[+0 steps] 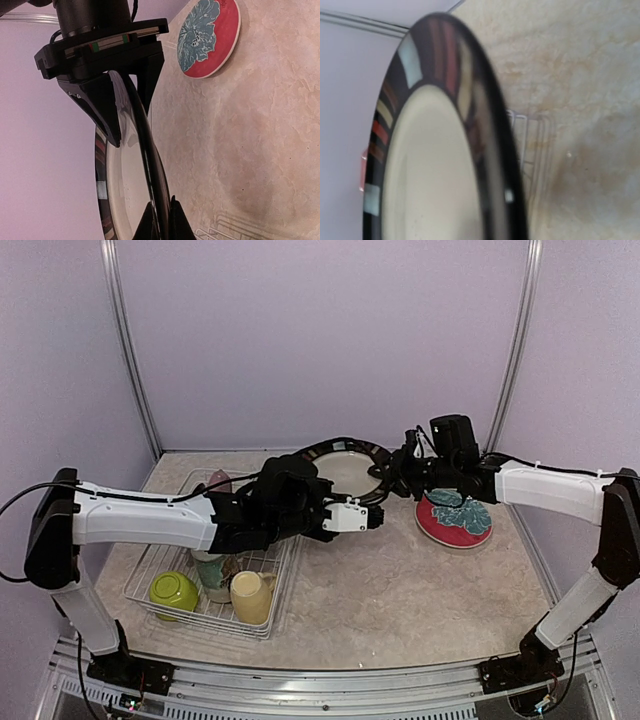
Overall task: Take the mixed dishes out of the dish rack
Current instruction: Pass from the left arm to the right, then place the plate with another plate.
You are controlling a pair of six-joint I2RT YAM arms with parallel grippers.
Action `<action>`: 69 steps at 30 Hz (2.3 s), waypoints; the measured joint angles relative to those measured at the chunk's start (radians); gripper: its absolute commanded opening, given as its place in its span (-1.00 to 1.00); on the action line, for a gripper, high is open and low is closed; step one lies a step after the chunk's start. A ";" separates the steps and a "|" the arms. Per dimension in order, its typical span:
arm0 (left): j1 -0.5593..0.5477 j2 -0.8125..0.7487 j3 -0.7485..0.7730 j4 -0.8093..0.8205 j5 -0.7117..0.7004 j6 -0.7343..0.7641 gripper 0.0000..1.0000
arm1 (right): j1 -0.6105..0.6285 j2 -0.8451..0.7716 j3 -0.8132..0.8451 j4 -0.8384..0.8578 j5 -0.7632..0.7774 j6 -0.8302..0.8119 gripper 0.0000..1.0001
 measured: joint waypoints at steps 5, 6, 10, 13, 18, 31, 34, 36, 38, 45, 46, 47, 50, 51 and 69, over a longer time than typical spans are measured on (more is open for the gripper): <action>-0.006 0.005 0.000 0.004 -0.032 0.019 -0.83 | 0.000 0.000 -0.037 0.092 -0.008 0.088 -0.99; -0.009 0.006 0.000 0.005 -0.042 0.023 -0.67 | -0.001 0.000 -0.043 0.105 -0.008 0.112 -1.00; -0.017 0.007 0.008 0.009 -0.059 -0.016 -0.03 | -0.001 0.000 -0.073 0.156 -0.010 0.132 -1.00; -0.029 0.005 0.028 -0.004 -0.069 -0.073 0.43 | -0.001 -0.001 -0.110 0.195 -0.008 0.151 -1.00; -0.050 -0.018 0.041 -0.071 -0.071 -0.182 0.83 | -0.011 -0.020 -0.156 0.210 -0.004 0.157 -1.00; -0.032 -0.297 0.146 -0.335 0.152 -0.743 0.98 | -0.207 -0.180 -0.372 0.198 0.025 0.062 -1.00; 0.014 -0.351 0.135 -0.335 0.169 -0.845 0.98 | -0.259 -0.239 -0.431 0.172 0.026 0.036 -1.00; 0.050 -0.379 0.111 -0.333 0.163 -0.892 0.98 | -0.298 -0.283 -0.456 0.137 0.024 0.014 -1.00; 0.082 -0.398 0.085 -0.332 0.140 -0.933 0.98 | -0.348 -0.316 -0.466 0.106 0.014 -0.007 -1.00; 0.115 -0.417 0.041 -0.318 0.044 -1.017 0.98 | -0.603 -0.370 -0.483 0.064 -0.034 -0.074 -1.00; 0.125 -0.417 0.041 -0.317 0.040 -1.035 0.98 | -0.637 -0.370 -0.491 0.064 -0.043 -0.077 -1.00; 0.134 -0.417 0.042 -0.318 0.036 -1.049 0.98 | -0.665 -0.370 -0.498 0.063 -0.048 -0.081 -1.00; 0.163 -0.413 0.054 -0.343 0.033 -1.098 0.98 | -0.718 -0.355 -0.503 0.044 -0.055 -0.105 -1.00; 0.172 -0.412 0.058 -0.349 0.034 -1.115 0.98 | -0.724 -0.343 -0.502 0.043 -0.059 -0.113 -1.00; 0.318 -0.411 0.103 -0.436 0.114 -1.298 0.98 | -0.741 -0.071 -0.475 0.149 -0.146 -0.157 -1.00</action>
